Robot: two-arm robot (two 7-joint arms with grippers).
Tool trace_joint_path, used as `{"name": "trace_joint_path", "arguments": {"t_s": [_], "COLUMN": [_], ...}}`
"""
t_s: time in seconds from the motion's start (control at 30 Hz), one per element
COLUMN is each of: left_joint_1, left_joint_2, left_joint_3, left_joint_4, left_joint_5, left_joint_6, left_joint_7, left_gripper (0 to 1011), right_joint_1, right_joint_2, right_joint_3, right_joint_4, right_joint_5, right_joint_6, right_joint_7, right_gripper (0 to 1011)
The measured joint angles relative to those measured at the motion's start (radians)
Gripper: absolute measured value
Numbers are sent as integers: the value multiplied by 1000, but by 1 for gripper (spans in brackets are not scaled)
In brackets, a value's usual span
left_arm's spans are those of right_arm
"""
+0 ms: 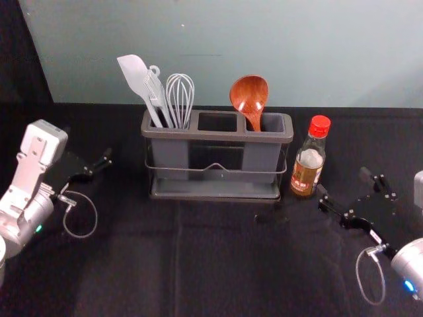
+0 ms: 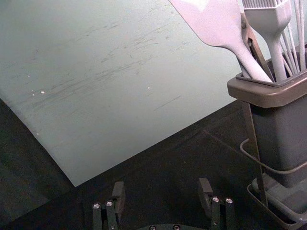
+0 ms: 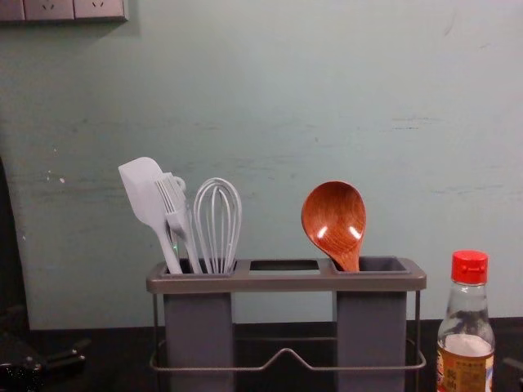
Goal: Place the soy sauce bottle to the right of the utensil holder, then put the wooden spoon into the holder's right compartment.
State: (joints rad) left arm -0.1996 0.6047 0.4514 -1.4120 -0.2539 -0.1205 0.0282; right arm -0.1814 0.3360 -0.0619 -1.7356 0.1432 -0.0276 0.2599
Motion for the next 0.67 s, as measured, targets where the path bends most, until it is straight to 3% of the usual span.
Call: {"name": "trace_joint_path", "arguments": {"t_s": [0.67], "left_joint_1": [0], "left_joint_2": [0], "left_joint_3": [0], "left_joint_4": [0], "left_joint_5": [0], "left_joint_6": [0], "left_joint_7": [0], "left_gripper": [1005], "right_joint_1": [0], "right_joint_2": [0], "right_joint_3": [0], "right_joint_4": [0], "right_joint_5": [0], "right_joint_6": [0], "right_joint_7": [0], "right_gripper": [1003]}}
